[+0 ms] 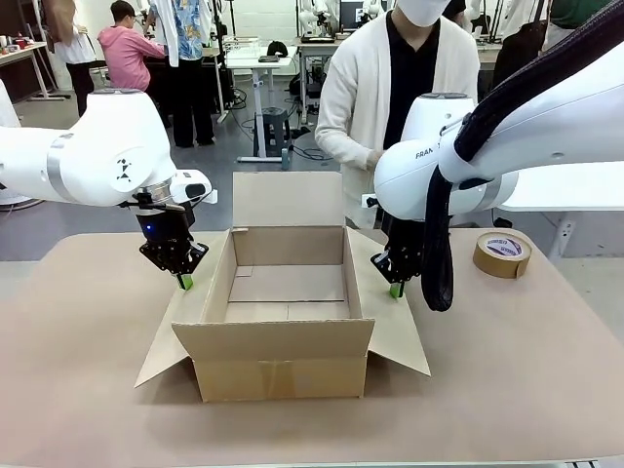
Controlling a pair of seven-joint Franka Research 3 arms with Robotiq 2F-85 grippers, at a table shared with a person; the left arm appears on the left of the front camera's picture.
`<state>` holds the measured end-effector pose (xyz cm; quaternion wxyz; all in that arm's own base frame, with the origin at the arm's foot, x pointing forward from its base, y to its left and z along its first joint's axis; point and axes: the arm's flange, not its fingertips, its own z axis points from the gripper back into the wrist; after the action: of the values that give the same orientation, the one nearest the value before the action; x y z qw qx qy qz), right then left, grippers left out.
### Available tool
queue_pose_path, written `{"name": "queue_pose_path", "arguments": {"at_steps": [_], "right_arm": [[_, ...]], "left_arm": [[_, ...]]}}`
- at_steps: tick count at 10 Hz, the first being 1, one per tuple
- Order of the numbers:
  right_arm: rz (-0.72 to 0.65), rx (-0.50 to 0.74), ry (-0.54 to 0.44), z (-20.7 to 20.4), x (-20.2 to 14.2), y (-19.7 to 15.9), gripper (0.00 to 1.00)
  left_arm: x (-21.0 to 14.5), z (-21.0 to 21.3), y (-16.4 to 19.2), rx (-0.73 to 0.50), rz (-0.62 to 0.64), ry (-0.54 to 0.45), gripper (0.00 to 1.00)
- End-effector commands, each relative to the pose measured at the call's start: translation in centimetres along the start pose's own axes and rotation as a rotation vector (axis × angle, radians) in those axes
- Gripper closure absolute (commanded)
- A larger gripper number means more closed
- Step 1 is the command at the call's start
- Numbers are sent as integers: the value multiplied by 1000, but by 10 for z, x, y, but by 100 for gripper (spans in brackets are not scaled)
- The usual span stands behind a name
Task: Wrap the clocks to prevent damage.
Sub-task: Once the human has placed the objects inside and stepped back, release both hands from the side flaps of the Package Box.
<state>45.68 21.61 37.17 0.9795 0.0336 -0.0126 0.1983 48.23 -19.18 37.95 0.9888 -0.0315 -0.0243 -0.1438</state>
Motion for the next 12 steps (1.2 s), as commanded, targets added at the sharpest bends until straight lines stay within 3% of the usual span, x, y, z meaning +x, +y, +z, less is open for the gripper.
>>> {"name": "queue_pose_path", "arguments": {"at_steps": [1, 12], "right_arm": [[-4, 0, 2, -1, -1, 0, 99], [-4, 0, 2, -1, -1, 0, 99]], "left_arm": [[0, -1, 0, 8, -4, -1, 99], [0, -1, 0, 8, -4, -1, 99]]}}
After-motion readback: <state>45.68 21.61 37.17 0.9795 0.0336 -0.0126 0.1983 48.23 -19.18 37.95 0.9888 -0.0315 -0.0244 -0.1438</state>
